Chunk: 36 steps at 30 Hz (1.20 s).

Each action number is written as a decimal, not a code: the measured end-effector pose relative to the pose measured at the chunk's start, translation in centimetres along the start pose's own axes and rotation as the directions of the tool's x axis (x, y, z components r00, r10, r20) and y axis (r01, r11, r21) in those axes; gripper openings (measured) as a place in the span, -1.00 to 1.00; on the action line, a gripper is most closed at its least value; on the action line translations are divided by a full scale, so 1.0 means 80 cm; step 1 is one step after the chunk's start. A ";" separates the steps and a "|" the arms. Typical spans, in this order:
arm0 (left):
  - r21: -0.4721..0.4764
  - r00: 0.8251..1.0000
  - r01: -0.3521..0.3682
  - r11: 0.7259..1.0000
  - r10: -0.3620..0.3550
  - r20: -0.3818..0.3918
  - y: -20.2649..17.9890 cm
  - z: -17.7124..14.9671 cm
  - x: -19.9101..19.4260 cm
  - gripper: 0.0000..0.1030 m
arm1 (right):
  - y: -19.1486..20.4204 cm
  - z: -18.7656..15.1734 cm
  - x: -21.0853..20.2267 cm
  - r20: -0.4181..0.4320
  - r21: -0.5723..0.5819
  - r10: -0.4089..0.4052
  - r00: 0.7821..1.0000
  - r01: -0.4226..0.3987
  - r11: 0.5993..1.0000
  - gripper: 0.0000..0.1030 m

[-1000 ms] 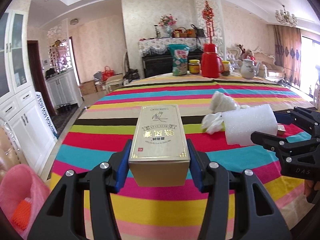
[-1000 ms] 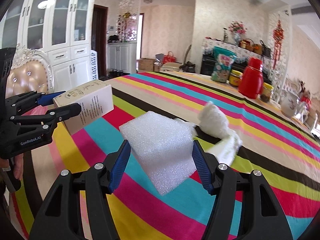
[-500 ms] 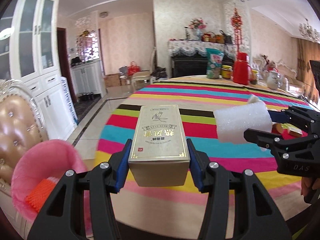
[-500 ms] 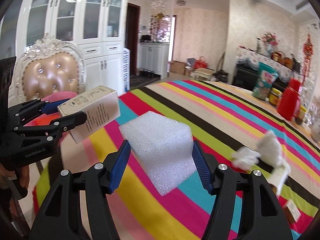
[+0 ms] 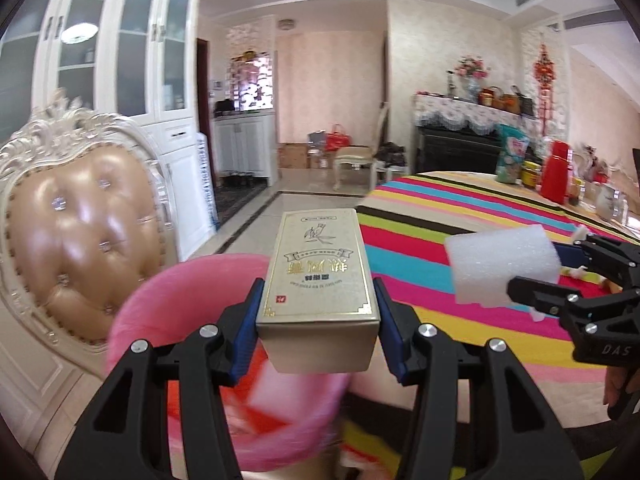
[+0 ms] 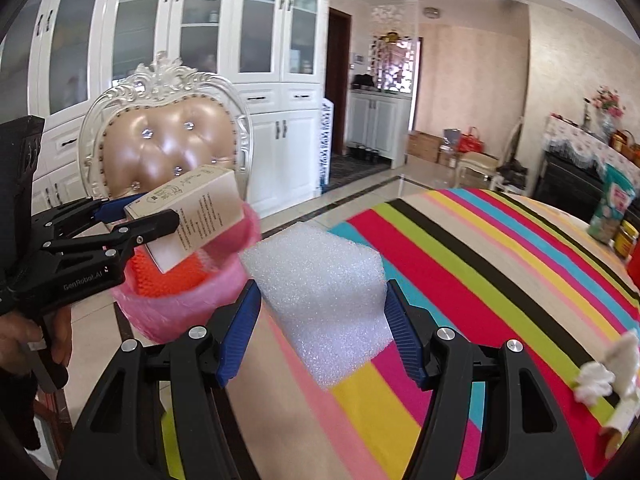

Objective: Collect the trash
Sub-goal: 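Lower the box and foam block into the pink bin and open both tools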

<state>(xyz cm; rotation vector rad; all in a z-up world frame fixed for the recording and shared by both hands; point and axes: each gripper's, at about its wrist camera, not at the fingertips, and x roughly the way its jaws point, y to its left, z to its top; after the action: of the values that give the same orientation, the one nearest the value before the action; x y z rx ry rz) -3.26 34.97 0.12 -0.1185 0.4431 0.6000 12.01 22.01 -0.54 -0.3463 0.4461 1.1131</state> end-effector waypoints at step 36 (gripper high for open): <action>-0.116 0.985 -0.155 0.981 0.144 -0.093 0.126 -0.044 -0.002 0.54 | 0.063 0.055 0.078 -0.016 0.053 0.201 0.979 -0.200 0.978 0.62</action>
<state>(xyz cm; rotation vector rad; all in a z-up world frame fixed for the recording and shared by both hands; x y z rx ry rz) -10.41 42.39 -2.80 -0.2305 0.4993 0.7726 10.44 31.02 -0.12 -0.2727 0.5368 1.2927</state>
